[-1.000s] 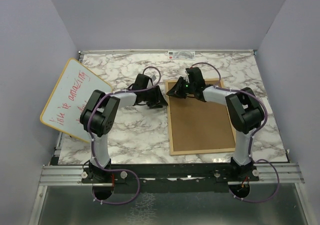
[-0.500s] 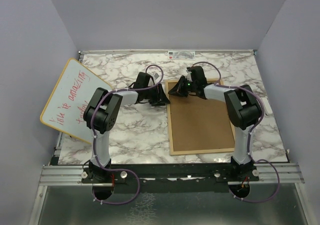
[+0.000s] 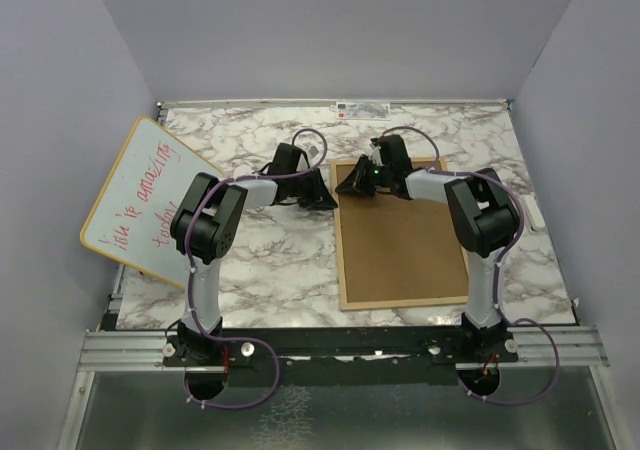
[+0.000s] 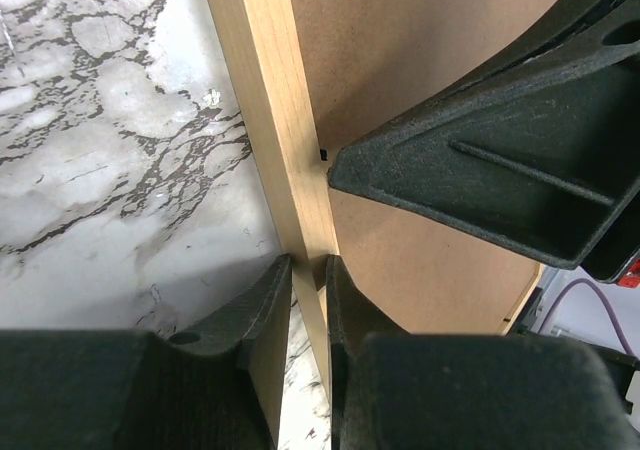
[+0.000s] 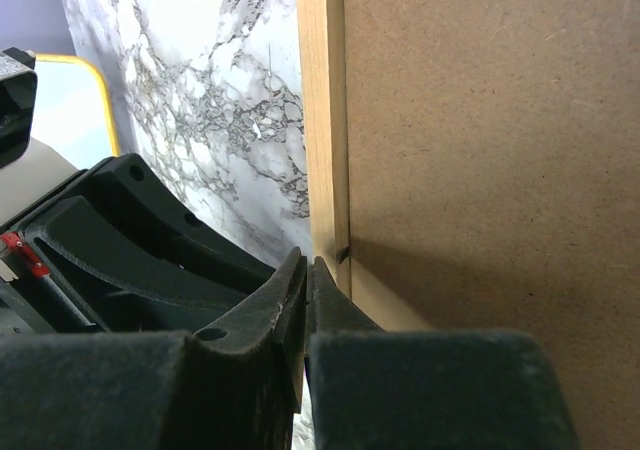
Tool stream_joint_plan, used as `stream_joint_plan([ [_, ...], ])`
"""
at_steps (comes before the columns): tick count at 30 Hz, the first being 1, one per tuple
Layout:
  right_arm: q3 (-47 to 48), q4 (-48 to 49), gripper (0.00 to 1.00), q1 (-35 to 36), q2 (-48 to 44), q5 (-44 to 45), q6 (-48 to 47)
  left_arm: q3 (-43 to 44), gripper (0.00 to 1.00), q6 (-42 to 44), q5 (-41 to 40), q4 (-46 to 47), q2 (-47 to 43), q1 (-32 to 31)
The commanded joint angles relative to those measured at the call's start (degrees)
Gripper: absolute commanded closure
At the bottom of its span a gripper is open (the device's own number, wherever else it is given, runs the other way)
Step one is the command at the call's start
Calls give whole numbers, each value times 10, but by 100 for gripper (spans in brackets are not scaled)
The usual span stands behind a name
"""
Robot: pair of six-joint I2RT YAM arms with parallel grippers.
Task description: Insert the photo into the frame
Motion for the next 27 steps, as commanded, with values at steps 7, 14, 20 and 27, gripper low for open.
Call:
stream_joint_plan([
  [7, -11, 24, 95, 1, 32, 23, 4, -53, 83, 55, -151, -160, 92, 0],
  [14, -18, 18, 96, 1, 42, 50, 3, -52, 84, 54, -152, -163, 94, 0],
  [20, -28, 13, 99, 0, 45, 50, -3, -51, 85, 54, -156, -165, 93, 1],
  [27, -67, 37, 100, 0, 38, 32, -7, -51, 85, 55, -158, -165, 93, 2],
])
